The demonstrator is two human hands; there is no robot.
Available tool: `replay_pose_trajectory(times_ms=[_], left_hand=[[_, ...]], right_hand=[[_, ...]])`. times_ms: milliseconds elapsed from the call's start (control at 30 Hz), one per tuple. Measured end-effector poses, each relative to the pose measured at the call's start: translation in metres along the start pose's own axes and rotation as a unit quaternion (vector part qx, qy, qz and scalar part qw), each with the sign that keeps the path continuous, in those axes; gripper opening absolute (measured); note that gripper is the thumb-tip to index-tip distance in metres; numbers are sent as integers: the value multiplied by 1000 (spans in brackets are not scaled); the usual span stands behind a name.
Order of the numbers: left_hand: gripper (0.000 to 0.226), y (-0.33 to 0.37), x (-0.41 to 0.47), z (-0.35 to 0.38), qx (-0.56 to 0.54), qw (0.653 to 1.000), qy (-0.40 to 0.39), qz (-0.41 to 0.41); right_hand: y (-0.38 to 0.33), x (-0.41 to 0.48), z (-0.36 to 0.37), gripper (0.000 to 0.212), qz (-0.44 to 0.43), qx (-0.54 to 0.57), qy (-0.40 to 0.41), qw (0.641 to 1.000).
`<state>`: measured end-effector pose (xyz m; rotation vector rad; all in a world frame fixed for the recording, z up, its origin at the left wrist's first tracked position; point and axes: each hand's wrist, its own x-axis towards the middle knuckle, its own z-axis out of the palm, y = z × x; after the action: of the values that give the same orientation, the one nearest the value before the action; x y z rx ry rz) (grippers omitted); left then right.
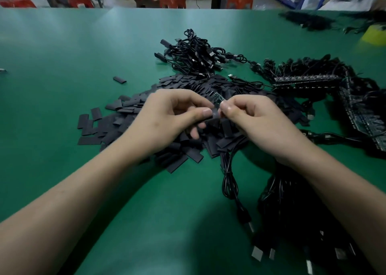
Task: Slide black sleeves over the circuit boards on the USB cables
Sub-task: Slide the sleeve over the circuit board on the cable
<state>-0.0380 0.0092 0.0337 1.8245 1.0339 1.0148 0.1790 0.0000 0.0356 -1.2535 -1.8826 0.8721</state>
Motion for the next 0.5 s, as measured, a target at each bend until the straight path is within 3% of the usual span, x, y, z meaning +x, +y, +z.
replay_pose_trajectory(times_ms=[167,300,400,500], left_hand=[[5,-6,-3,30,-68,995,71,-16],[16,-8,-8,39,50,992,109,46],[27,-6,-9,36,190,966,122,128],[28,-7,-9,35,207,959,136,137]], right_hand=[[6,-4,0,31,12,67,-5,998],[9,-5,2,33,16,58,12,998],[10,-5,2,34,20,53,16,998],[10,-5,0,39,19,26,31,999]])
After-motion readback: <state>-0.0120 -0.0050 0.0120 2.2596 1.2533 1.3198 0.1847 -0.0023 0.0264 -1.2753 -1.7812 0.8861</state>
